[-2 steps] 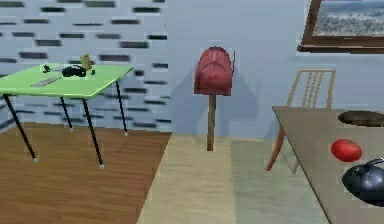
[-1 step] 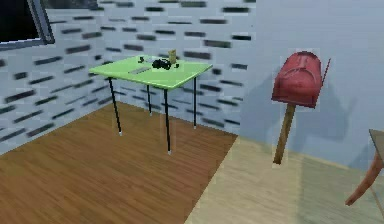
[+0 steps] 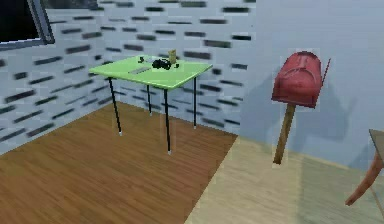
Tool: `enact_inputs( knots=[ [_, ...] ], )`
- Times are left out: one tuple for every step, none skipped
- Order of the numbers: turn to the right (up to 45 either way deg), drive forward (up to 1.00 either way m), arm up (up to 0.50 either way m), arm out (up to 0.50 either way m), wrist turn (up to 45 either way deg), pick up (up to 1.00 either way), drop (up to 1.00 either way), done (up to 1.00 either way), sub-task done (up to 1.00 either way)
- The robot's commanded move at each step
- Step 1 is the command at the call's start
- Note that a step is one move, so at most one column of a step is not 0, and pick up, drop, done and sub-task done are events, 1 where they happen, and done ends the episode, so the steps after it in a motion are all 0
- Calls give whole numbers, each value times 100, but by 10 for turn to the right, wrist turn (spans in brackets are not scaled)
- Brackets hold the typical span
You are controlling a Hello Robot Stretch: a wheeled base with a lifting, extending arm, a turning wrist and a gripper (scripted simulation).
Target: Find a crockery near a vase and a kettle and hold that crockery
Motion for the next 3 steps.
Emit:
enact_inputs(
  knots=[
    [0, 0, 34, 0, 0, 0, 0, 0, 0],
    [0, 0, 0, 32, 0, 0, 0, 0, 0],
    [0, 0, 0, 0, 450, 0, 0, 0, 0]
  ],
)
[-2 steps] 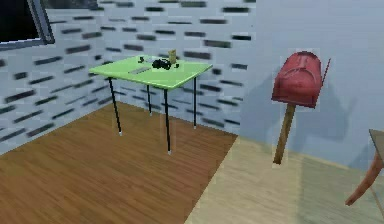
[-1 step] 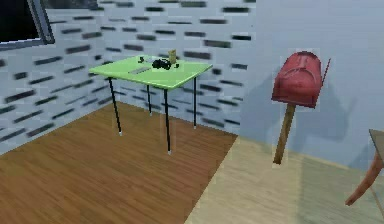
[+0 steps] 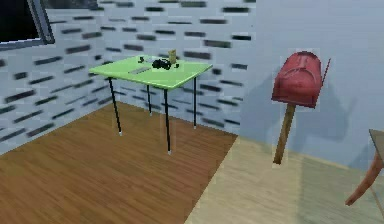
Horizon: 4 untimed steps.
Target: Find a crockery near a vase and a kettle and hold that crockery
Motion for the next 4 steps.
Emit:
enact_inputs(
  knots=[
    [0, 0, 0, 0, 450, 0, 0, 0, 0],
    [0, 0, 0, 0, 450, 0, 0, 0, 0],
    [0, 0, 0, 0, 180, 0, 0, 0, 0],
    [0, 0, -30, 0, 0, 0, 0, 0, 0]
  ],
)
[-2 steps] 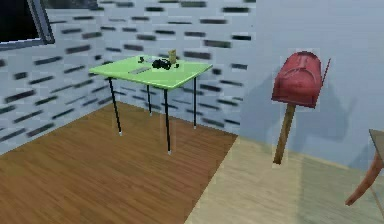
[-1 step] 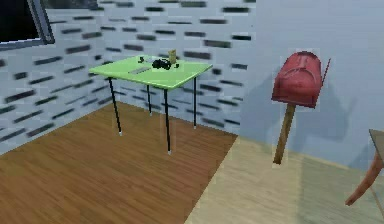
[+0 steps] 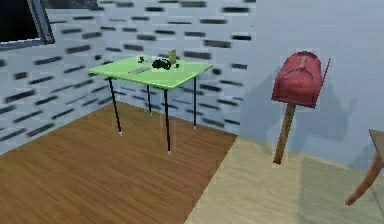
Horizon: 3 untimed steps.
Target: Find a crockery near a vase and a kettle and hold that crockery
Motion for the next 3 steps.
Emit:
enact_inputs(
  knots=[
    [0, 0, 0, 0, 0, 100, 0, 0, 0],
    [0, 0, 10, 0, 0, 0, 0, 0, 0],
    [0, 0, 0, 0, 0, 0, 0, 100, 0]
  ],
)
